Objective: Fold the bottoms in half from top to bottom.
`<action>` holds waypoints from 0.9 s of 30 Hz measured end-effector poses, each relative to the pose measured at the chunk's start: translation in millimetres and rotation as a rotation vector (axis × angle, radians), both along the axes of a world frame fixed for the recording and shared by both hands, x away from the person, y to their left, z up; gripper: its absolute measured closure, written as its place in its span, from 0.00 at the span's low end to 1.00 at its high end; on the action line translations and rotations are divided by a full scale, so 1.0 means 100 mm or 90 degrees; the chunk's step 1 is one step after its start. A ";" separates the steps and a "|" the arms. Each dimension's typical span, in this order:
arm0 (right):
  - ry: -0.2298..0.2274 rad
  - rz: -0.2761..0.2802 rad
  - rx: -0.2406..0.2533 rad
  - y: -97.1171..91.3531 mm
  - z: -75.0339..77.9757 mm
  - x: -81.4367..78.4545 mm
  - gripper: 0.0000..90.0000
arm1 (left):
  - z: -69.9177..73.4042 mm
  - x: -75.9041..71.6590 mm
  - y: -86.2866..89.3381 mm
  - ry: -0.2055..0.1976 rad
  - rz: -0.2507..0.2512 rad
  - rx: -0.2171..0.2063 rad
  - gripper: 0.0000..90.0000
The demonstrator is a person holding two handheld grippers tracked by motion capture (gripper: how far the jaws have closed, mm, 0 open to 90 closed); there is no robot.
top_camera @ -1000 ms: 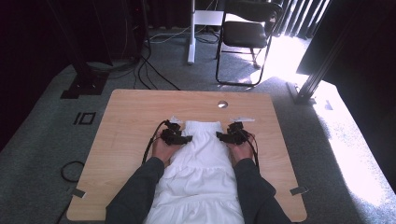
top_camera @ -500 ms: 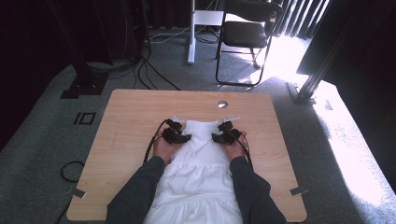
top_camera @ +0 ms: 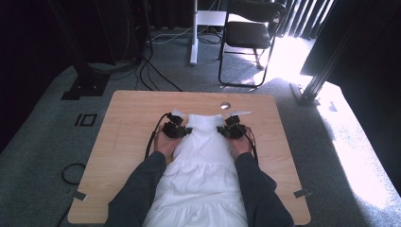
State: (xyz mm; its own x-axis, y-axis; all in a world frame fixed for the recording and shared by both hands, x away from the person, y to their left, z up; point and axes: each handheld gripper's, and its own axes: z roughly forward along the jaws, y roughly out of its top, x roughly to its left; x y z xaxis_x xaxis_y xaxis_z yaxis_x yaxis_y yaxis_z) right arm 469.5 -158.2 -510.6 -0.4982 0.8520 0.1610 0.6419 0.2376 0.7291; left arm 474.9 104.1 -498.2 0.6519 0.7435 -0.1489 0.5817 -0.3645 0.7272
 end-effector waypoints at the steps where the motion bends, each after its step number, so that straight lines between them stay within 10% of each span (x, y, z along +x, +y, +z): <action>1: -0.017 0.002 0.009 -0.01 0.19 0.03 0.89 | 0.21 0.04 0.01 -0.028 0.001 -0.004 0.95; 13: -0.190 0.003 0.040 -0.10 1.36 0.08 0.88 | 1.35 0.11 0.02 -0.176 -0.012 -0.037 0.95; 27: -0.182 0.116 0.044 -0.20 1.07 -0.92 0.87 | 1.02 -0.87 0.23 -0.156 -0.133 -0.039 0.93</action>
State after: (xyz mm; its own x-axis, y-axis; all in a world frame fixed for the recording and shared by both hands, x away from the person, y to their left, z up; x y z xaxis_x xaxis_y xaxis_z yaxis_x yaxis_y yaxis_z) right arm 377.4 -178.4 -403.3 -0.6742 0.7370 0.0470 0.3615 0.2738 0.8913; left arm 387.9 127.3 -396.0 0.8118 0.5839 -0.0096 0.3039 -0.4084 0.8607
